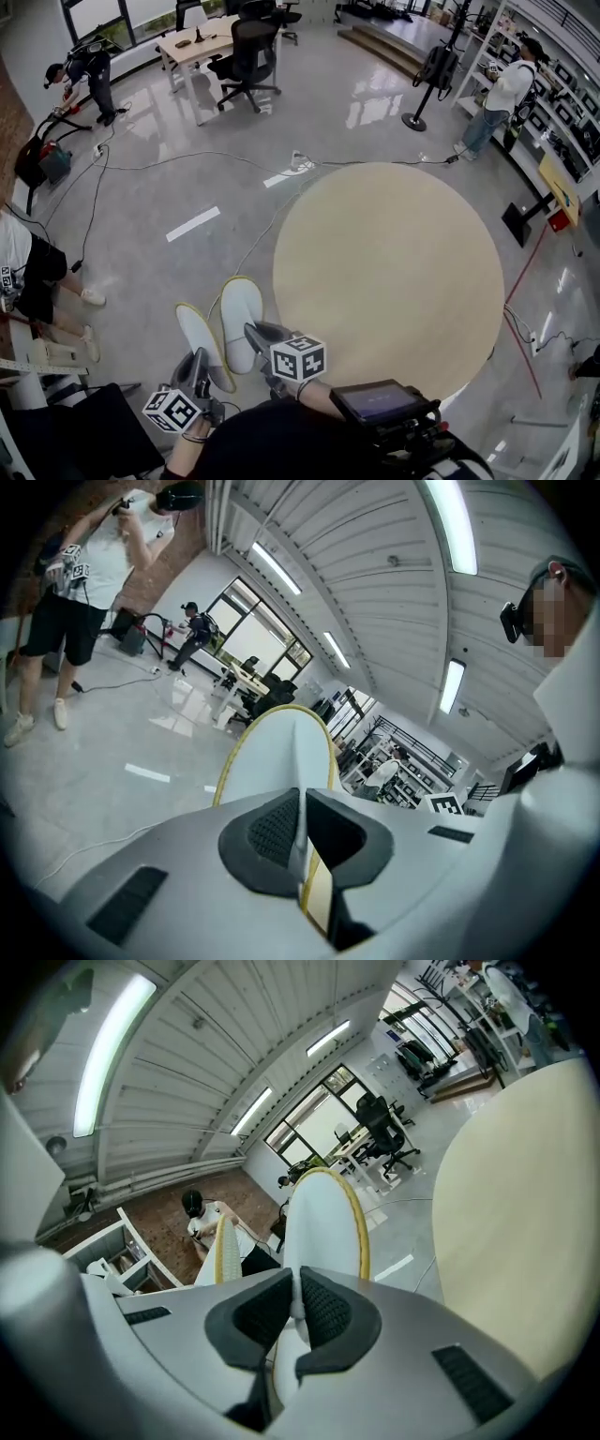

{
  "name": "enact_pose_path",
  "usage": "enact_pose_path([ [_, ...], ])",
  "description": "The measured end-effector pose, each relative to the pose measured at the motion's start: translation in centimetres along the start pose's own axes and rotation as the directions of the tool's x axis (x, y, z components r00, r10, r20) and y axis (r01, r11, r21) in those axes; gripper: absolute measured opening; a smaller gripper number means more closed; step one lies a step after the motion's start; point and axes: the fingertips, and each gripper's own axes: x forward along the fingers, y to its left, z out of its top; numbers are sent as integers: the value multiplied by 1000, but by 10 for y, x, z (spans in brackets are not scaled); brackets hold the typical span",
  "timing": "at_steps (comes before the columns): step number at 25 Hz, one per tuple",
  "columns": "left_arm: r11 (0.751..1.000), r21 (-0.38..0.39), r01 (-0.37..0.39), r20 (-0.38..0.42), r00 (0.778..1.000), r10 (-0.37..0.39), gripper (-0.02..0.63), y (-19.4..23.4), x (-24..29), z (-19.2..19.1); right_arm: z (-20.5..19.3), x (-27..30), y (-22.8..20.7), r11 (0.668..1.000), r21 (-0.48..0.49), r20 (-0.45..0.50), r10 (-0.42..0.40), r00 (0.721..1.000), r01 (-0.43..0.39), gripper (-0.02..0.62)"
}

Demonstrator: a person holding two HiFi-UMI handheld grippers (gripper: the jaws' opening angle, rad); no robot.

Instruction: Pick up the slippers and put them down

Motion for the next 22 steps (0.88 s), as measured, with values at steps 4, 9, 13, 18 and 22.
enact_pose_path([
  [4, 998, 0, 62, -18, 998, -62, 29, -6, 49, 23, 37, 11, -26, 998, 1, 20, -56, 998, 56, 29],
  [9, 988, -27, 155, -87, 984, -157, 31, -11, 104, 25, 59, 7, -61, 988, 18, 56, -156, 986, 155, 29],
  [13, 970, -14, 242, -153, 958, -242, 29, -31, 148, 31, 84, -9, -90, 967, 60, 124, -254, 959, 248, 29],
  [18, 929, -34, 368, -296, 884, -361, 29, -53, 214, 18, 106, -37, -131, 910, 139, 200, -412, 889, 391, 29],
  [22, 879, -80, 471, -422, 783, -457, 29, -69, 281, 15, 129, -50, -171, 822, 254, 237, -564, 791, 510, 29],
])
